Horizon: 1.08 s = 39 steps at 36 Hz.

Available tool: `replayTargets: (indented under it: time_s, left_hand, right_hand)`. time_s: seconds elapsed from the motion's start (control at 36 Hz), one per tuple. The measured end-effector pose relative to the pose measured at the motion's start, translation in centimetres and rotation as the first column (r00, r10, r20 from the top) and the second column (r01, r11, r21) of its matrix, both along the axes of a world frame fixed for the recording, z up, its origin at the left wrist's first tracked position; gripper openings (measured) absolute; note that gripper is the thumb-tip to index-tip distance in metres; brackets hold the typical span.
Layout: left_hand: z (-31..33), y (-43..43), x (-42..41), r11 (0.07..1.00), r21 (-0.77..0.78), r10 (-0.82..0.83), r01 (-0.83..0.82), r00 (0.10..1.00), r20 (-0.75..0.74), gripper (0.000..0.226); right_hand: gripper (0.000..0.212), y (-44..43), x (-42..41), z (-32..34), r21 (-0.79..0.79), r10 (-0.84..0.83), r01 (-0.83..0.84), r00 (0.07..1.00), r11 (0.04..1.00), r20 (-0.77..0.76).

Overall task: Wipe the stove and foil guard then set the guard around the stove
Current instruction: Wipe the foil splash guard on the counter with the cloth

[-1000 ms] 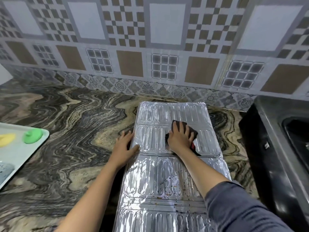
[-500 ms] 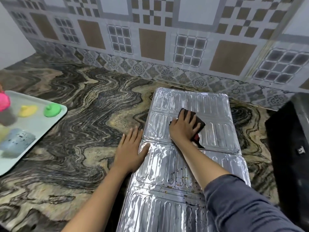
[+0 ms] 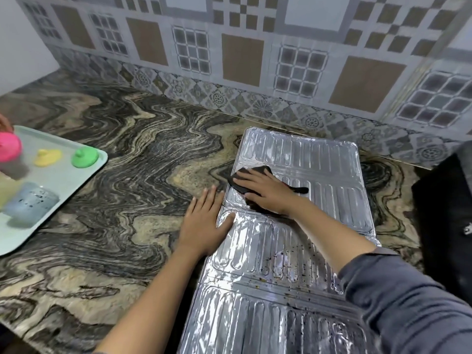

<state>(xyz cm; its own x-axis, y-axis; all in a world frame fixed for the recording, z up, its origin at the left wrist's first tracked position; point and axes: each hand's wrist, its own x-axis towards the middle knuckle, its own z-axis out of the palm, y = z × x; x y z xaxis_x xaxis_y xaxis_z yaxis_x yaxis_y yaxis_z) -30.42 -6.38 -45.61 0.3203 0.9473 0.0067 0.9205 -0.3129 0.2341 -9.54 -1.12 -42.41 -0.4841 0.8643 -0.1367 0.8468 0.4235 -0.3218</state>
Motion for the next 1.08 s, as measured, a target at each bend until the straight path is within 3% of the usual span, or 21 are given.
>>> replayTargets:
  time_s: [0.17, 0.42, 0.53, 0.75, 0.97, 1.08]
  left_hand:
    - [0.3, -0.2, 0.1, 1.000, -0.025, 0.004, -0.004, 1.000, 0.004, 0.076]
    - [0.2, 0.0, 0.2, 0.999, -0.036, 0.016, -0.016, 1.000, -0.007, 0.087]
    - [0.0, 0.2, 0.1, 1.000, -0.020, 0.017, -0.017, 1.000, -0.012, 0.100]
    - [0.0, 0.1, 0.1, 1.000, -0.023, 0.015, -0.015, 1.000, 0.002, 0.090]
    - [-0.2, 0.2, 0.1, 1.000, -0.023, 0.018, -0.019, 1.000, -0.025, 0.090]
    - [0.0, 0.1, 0.2, 0.999, -0.032, 0.016, -0.017, 0.999, -0.042, 0.091]
  right_hand:
    - [0.049, -1.9, 4.3, 0.3, -0.023, -0.025, 0.026, 0.998, 0.999, 0.050]
    - [0.050, -5.7, 9.5, -0.7, -0.008, -0.335, 0.335, 0.942, 0.942, -0.003]
    - [0.051, -7.1, 11.2, -1.0, -0.025, -0.488, 0.488, 0.871, 0.873, -0.061]
    - [0.056, -8.6, 12.6, -1.1, -0.005, -0.692, 0.693, 0.720, 0.721, -0.040]
    - [0.054, -8.7, 12.1, -1.7, 0.107, -0.804, 0.847, 0.529, 0.521, -0.272]
    - [0.054, -8.5, 11.9, -1.8, 0.114, -0.839, 0.856, 0.517, 0.505, -0.170]
